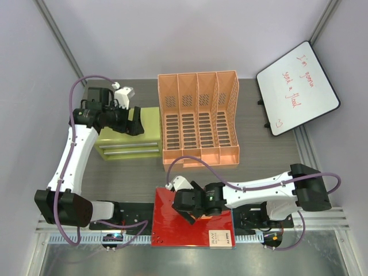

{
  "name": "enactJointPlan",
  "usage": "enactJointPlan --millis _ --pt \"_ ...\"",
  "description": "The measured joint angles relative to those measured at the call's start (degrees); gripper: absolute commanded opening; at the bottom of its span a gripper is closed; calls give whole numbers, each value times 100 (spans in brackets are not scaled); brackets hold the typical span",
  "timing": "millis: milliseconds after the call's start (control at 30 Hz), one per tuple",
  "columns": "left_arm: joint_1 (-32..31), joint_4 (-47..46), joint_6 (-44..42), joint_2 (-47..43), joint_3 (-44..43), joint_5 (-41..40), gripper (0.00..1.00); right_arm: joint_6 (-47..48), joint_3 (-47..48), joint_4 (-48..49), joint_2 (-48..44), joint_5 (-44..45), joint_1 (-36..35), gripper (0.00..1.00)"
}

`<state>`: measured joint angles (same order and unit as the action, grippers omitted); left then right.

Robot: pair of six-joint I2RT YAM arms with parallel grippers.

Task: Organize the desk
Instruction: Pick up the stationery from the corner of the board.

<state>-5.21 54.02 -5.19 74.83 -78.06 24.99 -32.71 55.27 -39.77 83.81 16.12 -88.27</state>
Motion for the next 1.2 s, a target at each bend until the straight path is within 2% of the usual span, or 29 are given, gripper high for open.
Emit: enactJointPlan --millis 667,767,900,1067,1200 --pt "0 0 2 0 -46 -7 85 -199 -455 629 22 -205 66 57" --pt "0 2 2 0 -46 -9 85 -251 -479 686 24 -260 66 49" --pt "0 2 2 0 -46 -9 84 -332 -483 710 20 -286 66 28" --pt "0 2 2 0 -46 -11 85 -400 -472 619 -114 -210 79 22" --pt "0 2 2 0 -46 -13 85 -433 -304 315 -450 -2 109 22"
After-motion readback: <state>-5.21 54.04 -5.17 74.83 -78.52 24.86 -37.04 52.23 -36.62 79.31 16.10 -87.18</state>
